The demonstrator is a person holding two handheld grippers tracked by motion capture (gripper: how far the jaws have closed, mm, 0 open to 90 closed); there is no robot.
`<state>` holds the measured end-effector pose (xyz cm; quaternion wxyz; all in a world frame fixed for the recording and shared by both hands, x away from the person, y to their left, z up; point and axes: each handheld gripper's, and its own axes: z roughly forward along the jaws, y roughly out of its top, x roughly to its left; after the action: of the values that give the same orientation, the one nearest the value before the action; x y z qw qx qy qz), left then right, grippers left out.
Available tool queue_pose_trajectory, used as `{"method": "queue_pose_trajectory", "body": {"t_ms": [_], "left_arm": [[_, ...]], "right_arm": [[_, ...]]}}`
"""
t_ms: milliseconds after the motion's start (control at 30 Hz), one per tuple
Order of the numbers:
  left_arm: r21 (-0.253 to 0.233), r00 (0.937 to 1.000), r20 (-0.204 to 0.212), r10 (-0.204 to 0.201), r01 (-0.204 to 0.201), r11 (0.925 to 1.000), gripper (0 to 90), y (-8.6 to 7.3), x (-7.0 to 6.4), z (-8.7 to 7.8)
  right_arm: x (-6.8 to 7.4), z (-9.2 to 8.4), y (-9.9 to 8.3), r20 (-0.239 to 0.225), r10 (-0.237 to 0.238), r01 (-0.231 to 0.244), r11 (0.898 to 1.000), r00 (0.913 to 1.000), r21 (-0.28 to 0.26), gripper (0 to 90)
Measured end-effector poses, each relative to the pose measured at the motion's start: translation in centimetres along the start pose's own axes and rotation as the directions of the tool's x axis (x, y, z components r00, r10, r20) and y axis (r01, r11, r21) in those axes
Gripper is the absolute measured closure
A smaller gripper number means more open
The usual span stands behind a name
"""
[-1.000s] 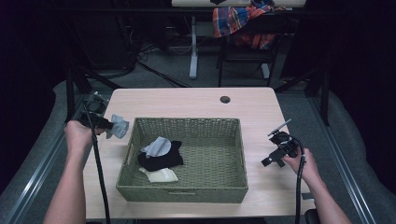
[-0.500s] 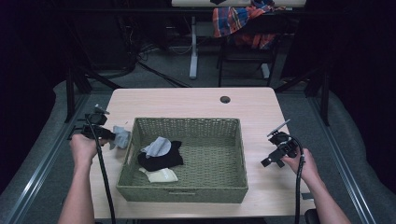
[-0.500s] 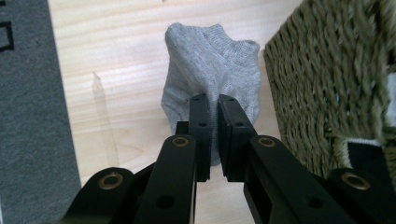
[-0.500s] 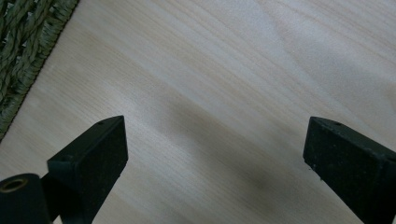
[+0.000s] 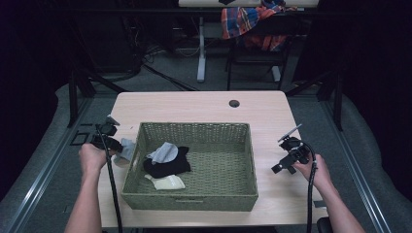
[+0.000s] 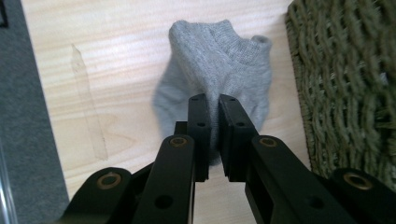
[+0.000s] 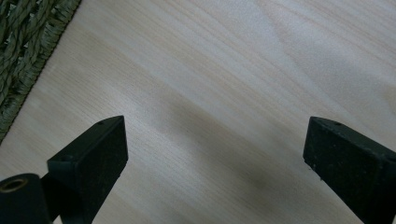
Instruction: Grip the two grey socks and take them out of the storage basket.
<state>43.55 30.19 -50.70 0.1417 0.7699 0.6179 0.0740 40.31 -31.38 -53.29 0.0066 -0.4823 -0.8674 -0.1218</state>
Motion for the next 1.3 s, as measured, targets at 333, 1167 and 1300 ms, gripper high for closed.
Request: {"method": "queue_pose_trajectory", "body": {"t_ms": [333,1167,1300], "left_arm": [[-0.078,0.9999,0.015,-0.007,0.008,0.9969,38.5,-0.2,-0.6,-3.1],[-0.217,0.9817,0.018,0.19,-0.181,0.9593,0.2,0.7,-7.7,-8.4],[-0.213,0.9774,0.012,0.211,-0.204,0.9556,0.1,0.9,-8.8,-7.9]], "right_arm": [[-0.1,0.0,0.0,-0.015,0.015,-0.016,1.0,0.9998,-0.014,6.2],[-0.4,-0.2,0.0,-0.005,0.013,-0.013,1.0,0.9999,-0.008,6.1],[-0.2,0.0,-0.1,-0.022,0.038,-0.039,0.998,0.999,-0.042,6.1]]}}
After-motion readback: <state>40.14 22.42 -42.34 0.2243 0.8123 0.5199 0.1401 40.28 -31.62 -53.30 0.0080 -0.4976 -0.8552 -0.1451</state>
